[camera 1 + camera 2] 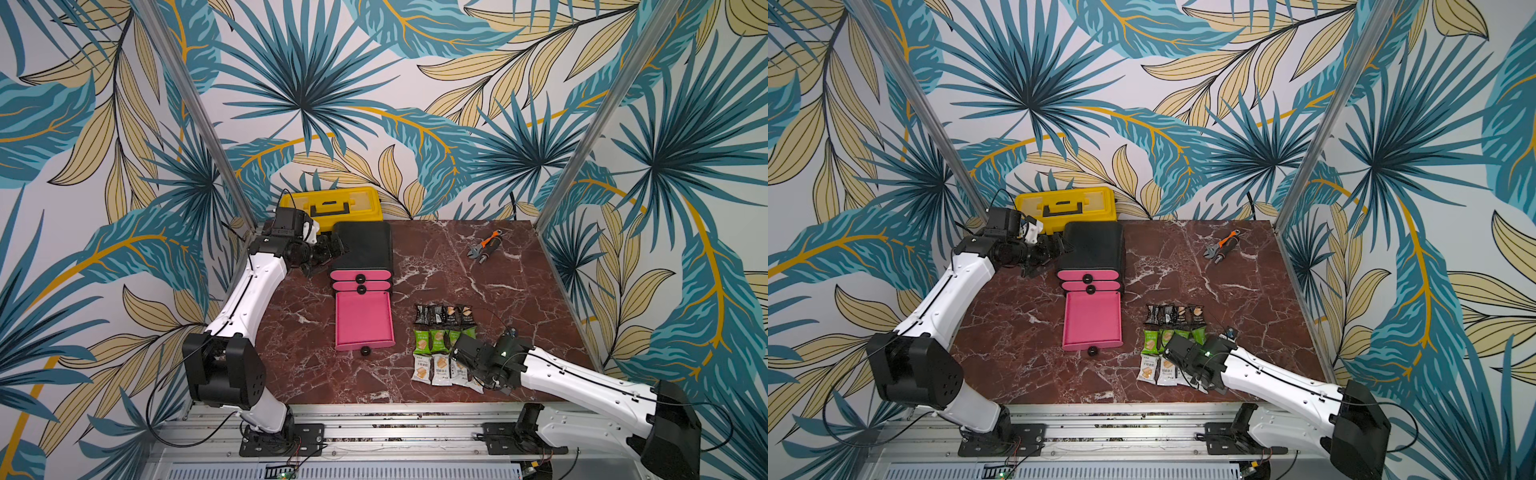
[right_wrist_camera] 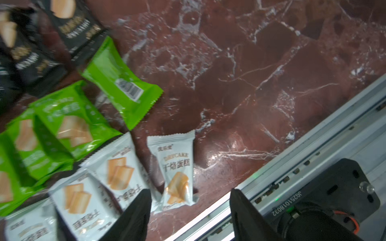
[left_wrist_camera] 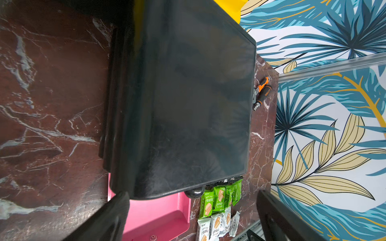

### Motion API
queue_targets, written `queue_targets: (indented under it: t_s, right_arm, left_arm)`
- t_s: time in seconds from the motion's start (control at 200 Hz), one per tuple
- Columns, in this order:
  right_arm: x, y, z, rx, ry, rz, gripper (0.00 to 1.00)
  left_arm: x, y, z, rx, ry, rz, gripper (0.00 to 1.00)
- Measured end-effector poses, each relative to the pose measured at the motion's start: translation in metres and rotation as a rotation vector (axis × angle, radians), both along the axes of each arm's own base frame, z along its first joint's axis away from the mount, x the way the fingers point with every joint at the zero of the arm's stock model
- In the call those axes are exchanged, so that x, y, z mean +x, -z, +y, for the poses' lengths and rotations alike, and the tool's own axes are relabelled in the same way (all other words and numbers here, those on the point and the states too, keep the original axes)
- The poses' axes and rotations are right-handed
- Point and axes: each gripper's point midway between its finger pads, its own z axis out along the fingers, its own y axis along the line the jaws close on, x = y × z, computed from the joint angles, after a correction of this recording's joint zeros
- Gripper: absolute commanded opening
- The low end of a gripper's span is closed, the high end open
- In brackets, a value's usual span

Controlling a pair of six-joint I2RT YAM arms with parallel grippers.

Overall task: Take the cookies out of the drawer
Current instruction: Place the cookie at the center of the board.

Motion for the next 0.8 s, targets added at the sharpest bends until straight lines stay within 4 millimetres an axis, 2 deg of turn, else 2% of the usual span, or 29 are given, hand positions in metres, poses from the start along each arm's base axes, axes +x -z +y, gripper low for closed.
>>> queue_targets:
  t_s: [0.11,0.195,0.436,0.651,0.801]
  right_arm:
    - [-0.005,0.015,-0.010,0.004,0.027,0.023,0.66]
    - [-0.003,0.020,-0.010,0.023,0.035,0.028,0.66]
    - [0.009,0.035,0.011,0.101,-0.039,0.030,0.65]
    - [0.017,0.054,0.018,0.068,-0.080,0.093,0.64]
    - [0.027,0.056,0.028,0.042,-0.138,0.119,0.64]
  left_arm:
    - [-0.001,0.000,-0.001,-0.005,0.005,0.002,1.00]
    - [-0.001,0.000,-0.001,-0.007,0.007,0.004,1.00]
    - [-0.005,-0.001,-0.001,-0.005,0.008,0.010,1.00]
    - [-0.009,-0.006,-0.001,-0.006,0.008,0.005,1.00]
    - [-0.012,-0.011,-0.001,-0.006,0.010,-0.005,1.00]
